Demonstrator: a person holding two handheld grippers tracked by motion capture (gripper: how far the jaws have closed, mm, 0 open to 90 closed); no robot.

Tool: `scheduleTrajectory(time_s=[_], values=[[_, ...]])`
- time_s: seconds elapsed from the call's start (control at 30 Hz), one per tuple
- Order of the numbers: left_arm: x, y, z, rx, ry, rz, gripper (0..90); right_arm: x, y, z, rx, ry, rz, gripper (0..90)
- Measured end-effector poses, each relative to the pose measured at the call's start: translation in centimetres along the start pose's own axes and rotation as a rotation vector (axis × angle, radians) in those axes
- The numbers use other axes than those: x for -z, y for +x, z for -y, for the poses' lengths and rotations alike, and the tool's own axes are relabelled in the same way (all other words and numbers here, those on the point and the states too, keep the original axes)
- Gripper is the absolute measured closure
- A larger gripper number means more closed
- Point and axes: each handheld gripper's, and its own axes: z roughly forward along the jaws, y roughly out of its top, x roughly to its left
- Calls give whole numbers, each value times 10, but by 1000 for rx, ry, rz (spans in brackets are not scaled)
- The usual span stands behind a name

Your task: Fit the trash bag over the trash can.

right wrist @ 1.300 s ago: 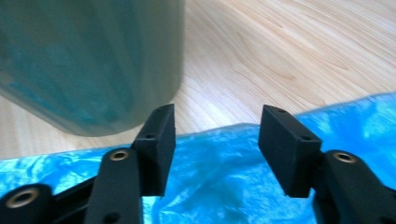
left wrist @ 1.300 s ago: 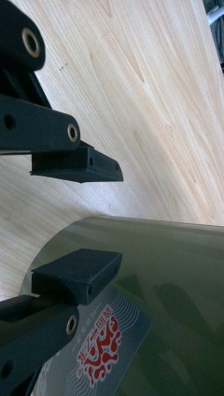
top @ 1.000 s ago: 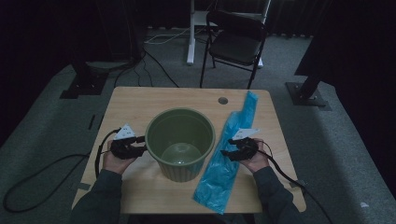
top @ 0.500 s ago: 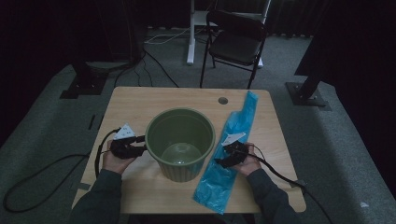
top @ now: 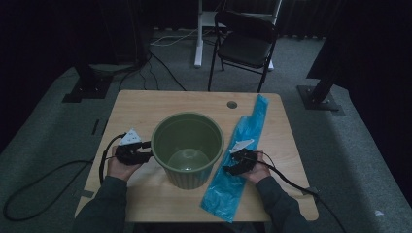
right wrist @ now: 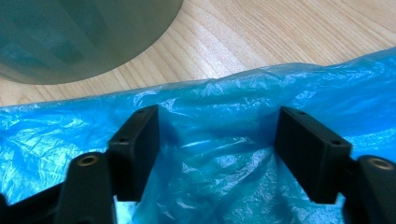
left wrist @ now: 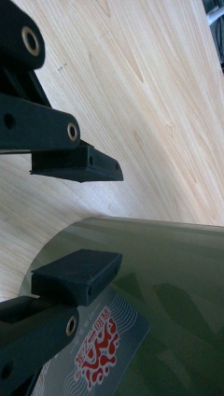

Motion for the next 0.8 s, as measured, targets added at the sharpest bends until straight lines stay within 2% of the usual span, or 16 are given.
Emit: scheduleTrajectory(time_s=[0.17,0.67,0.8], values=[[-1,0,0,1,1,1,541,1,-1,0,-8,-4,8,426],[-2,1,0,-3,7,0,541,3,-10,-2,-42,3,29,863],[-1,2,0,0,1,-1,541,3,-13,-3,-41,5,21,891]])
